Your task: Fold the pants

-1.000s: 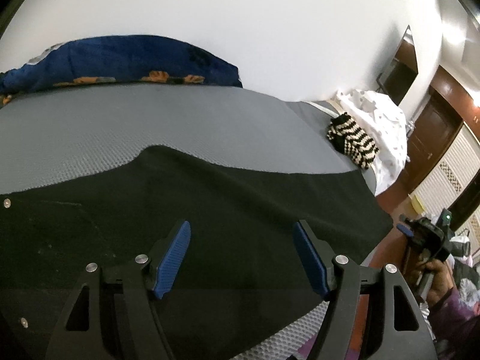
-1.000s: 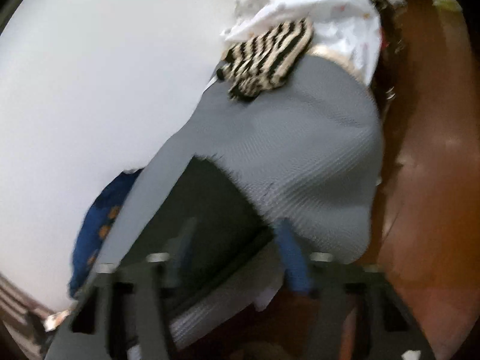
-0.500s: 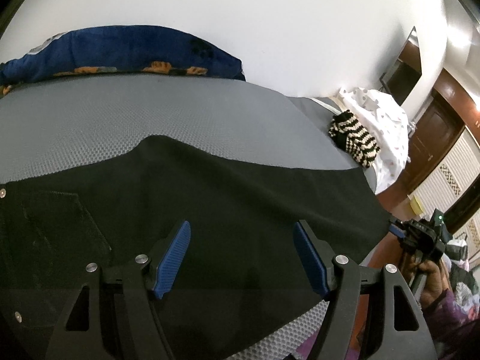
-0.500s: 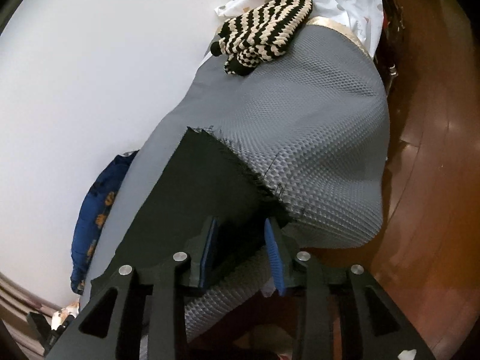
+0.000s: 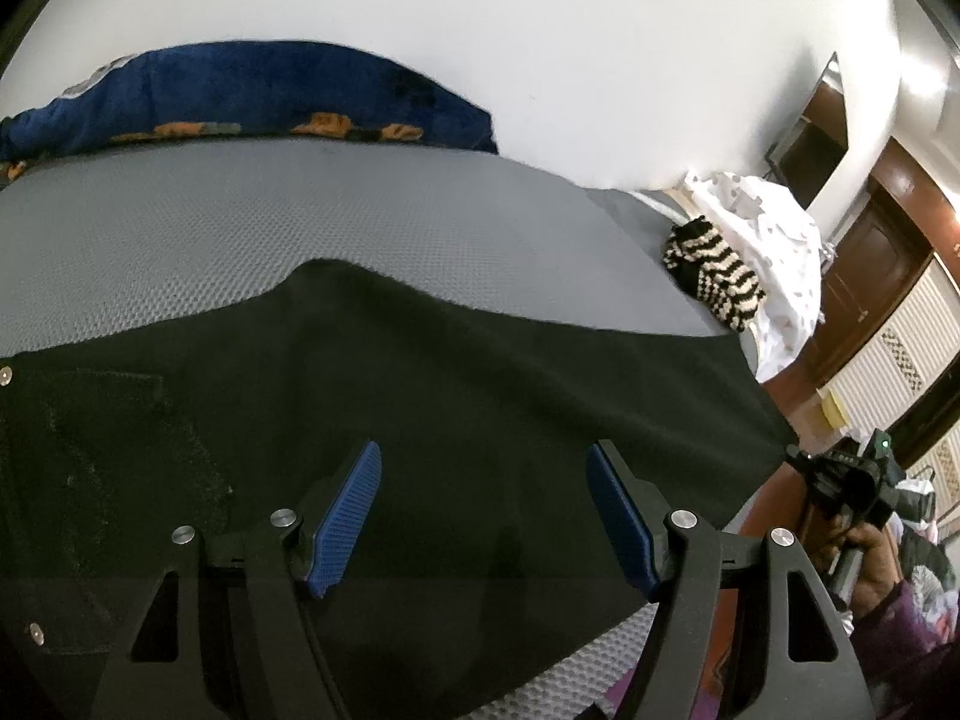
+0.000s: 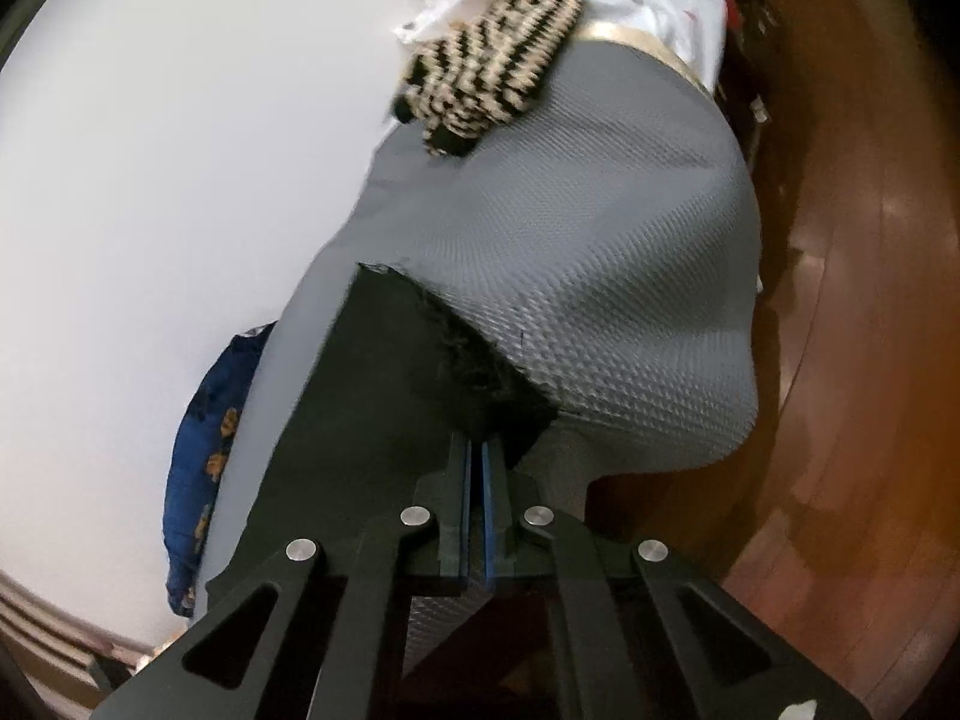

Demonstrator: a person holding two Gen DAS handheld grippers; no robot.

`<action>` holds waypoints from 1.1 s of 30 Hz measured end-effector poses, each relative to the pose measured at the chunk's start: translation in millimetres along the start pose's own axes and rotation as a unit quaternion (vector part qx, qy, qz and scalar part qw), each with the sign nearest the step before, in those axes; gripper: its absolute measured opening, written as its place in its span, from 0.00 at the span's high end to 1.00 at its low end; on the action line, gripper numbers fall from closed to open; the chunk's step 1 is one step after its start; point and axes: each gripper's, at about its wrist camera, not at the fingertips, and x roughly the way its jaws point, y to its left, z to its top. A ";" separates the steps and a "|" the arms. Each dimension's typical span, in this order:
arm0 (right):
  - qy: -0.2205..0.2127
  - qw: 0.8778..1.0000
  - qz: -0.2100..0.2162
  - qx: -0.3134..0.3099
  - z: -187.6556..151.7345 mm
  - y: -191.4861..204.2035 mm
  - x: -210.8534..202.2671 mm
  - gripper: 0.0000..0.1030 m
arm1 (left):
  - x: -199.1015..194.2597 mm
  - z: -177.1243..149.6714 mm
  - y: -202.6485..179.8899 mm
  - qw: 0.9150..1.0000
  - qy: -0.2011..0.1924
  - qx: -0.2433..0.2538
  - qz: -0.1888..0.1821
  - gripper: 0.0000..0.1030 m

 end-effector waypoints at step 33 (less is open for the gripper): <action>-0.024 1.000 -0.014 0.004 -2.8 20.6 8.6 0.37 | 1.1 -5.9 13.3 0.999 0.010 -0.033 -0.005 0.31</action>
